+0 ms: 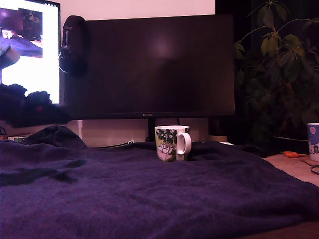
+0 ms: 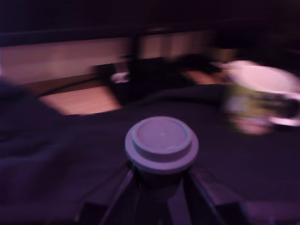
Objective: Pick up the coffee capsules on the table and drop them inside the coffee cup
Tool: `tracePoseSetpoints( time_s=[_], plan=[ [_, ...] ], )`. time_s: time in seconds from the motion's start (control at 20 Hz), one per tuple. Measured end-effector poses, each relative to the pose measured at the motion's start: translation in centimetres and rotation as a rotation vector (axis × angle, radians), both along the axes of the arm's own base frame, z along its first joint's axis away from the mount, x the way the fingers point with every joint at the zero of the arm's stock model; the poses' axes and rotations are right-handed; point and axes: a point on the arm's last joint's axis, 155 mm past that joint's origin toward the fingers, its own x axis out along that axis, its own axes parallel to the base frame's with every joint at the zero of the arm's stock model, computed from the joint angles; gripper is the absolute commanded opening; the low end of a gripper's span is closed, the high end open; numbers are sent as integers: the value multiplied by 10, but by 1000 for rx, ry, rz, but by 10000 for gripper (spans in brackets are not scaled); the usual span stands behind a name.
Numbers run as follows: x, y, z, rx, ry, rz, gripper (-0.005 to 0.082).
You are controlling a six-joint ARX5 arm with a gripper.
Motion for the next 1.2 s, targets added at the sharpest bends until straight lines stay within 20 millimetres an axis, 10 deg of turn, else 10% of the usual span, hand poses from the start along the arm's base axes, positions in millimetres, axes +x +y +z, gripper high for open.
tracePoseSetpoints(
  time_s=[0.55, 1.2],
  plan=[
    [-78, -74, 32, -21, 12, -216, 177],
    [-82, -80, 43, -23, -5, -221, 178]
  ],
)
